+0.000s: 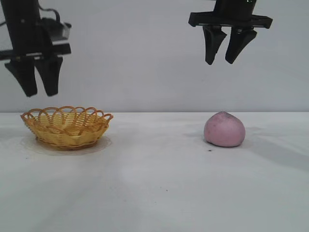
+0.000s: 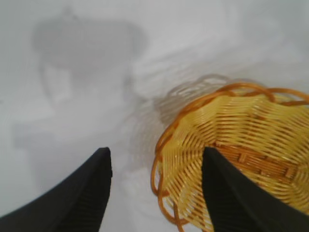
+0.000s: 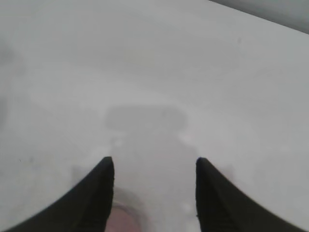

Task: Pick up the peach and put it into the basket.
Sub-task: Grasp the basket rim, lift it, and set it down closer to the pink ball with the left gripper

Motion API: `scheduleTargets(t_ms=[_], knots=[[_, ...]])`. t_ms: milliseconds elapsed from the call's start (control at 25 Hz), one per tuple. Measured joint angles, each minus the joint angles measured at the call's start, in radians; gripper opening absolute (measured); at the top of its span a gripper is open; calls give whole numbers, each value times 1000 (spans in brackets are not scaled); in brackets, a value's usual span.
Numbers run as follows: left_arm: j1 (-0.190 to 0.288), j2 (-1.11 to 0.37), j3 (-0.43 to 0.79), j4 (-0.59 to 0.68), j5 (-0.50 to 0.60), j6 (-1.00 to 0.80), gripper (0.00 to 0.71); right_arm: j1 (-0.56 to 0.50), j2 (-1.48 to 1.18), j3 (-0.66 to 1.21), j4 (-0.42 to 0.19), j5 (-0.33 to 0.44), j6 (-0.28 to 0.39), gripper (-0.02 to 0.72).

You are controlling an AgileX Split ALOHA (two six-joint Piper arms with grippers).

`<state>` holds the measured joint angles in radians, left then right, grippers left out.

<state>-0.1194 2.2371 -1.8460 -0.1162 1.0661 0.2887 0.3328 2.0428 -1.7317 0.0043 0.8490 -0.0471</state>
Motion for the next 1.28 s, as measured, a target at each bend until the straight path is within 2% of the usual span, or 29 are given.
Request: scheduleTargets(t_ms=[240, 320, 400, 480, 600, 640, 760, 1040, 1160, 1280], knots=[[0, 60, 0, -24, -4, 9, 407, 0, 0, -1, 1, 2, 0, 369], [0, 77, 0, -55, -4, 23, 290, 0, 0, -1, 1, 2, 0, 369], [0, 86, 0, -94, -1, 44, 124, 0, 0, -1, 1, 2, 0, 369], [0, 84, -2, -141, 4, 47, 58, 0, 0, -1, 2, 2, 0, 369], [0, 76, 21, -228, 1, 29, 69, 0, 0, -1, 2, 5, 2, 369], [0, 62, 50, -267, -12, 19, 0, 0, 0, -1, 2, 16, 2, 369], [0, 8, 172, -373, -82, 1, 0, 0, 0, -1, 2, 50, 2, 369], [0, -144, 489, -739, -292, 61, 0, 0, 0, -1, 2, 154, -36, 369], [0, -166, 558, -802, -338, 97, 0, 0, 0, -1, 31, 223, -75, 369], [0, -166, 589, -829, -351, 117, 0, 0, 0, -1, 65, 247, -96, 369]])
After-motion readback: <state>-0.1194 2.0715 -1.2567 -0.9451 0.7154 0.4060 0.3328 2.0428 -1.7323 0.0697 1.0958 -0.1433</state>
